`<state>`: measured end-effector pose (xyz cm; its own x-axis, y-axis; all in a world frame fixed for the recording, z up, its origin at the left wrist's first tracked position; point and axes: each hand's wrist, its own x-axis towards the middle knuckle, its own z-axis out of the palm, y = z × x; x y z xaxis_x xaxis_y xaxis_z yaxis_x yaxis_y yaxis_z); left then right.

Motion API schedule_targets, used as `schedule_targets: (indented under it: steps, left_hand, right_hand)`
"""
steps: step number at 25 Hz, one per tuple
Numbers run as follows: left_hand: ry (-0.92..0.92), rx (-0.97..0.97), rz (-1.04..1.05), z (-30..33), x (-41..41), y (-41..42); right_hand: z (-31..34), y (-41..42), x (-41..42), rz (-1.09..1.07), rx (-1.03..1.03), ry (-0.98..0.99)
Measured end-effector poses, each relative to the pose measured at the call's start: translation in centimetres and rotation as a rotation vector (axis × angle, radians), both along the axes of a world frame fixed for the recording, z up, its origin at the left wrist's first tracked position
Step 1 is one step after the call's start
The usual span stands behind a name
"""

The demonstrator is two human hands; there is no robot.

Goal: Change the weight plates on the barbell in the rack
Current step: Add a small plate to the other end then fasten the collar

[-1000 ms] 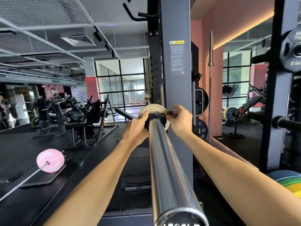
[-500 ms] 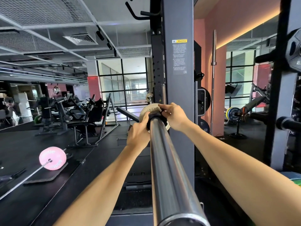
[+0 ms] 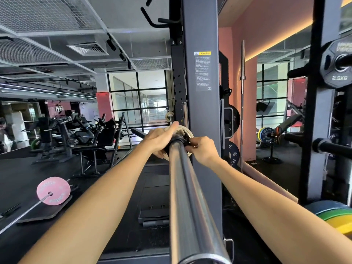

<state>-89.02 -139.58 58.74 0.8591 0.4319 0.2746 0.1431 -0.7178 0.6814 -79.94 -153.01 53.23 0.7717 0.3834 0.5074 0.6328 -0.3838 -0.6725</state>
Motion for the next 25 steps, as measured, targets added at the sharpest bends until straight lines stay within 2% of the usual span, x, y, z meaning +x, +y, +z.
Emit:
schedule_targets:
  steps: [3, 4, 5, 8, 10, 12, 16, 18, 25]
  left_hand:
    - [0.087, 0.181, 0.052, 0.6, 1.0, -1.9]
    - [0.081, 0.188, 0.103, 0.7, 1.1, -2.3]
    - [0.073, 0.151, 0.137, 0.6, 1.5, -2.5]
    - [0.05, -0.129, 0.112, 0.8, 2.0, -2.8]
    - [0.069, -0.203, 0.07, 0.8, 2.5, -2.6]
    - [0.082, -0.182, 0.005, 0.6, 2.7, -2.5]
    - [-0.024, -0.214, 0.119, 0.4, 2.2, -2.4]
    - [0.001, -0.158, 0.128, 0.2, 2.3, -2.1]
    - [-0.072, -0.139, -0.02, -0.8, 2.1, -0.2]
  right_hand:
    - [0.2, 0.0, 0.1, -0.002, -0.008, -0.019]
    - [0.2, 0.0, 0.0, -0.005, -0.016, -0.021]
    - [0.2, 0.0, 0.0, -0.006, -0.018, -0.019]
    - [0.1, 0.1, 0.2, -0.009, 0.012, -0.011]
    - [0.1, 0.2, 0.2, -0.019, 0.036, -0.002]
    - [0.1, 0.1, 0.1, -0.028, 0.033, -0.006]
    - [-0.5, 0.2, 0.5, -0.006, 0.014, -0.002]
    - [-0.6, 0.3, 0.8, -0.013, 0.019, -0.009]
    - [-0.7, 0.5, 1.5, -0.021, 0.036, -0.019]
